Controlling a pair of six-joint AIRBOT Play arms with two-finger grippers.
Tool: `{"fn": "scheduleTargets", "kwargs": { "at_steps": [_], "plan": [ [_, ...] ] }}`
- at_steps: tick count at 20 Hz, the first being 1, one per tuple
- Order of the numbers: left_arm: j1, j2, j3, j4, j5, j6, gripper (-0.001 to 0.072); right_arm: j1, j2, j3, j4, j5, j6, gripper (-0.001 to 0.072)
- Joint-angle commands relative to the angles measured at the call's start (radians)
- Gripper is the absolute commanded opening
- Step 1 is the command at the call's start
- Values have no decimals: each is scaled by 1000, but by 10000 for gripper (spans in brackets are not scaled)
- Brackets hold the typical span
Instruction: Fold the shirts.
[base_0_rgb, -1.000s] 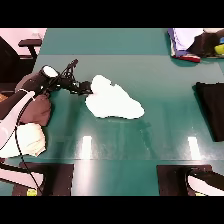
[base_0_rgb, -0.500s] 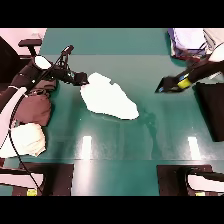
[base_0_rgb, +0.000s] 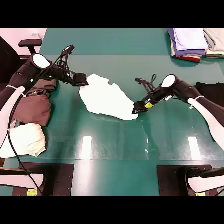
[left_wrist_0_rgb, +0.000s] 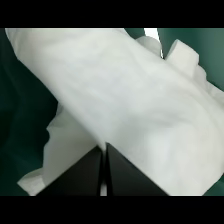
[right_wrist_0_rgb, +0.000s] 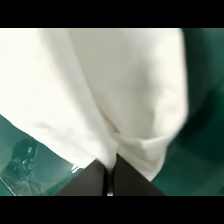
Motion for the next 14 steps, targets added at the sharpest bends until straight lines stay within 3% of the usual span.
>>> {"fn": "scheduleTargets", "kwargs": {
  "at_steps": [1, 7, 14],
  "plan": [
    [0, 24, 2, -3, -48, -1, 29, 28, 8, 18, -2, -46, -16, 15],
    [0, 384, 116, 15, -18, 0, 29, -123, 295, 348, -100, 82, 98, 14],
    [0, 734, 302, -22, -27, -1, 29, -206, 578, 681, -102, 64, 204, 14]
  ]
}}
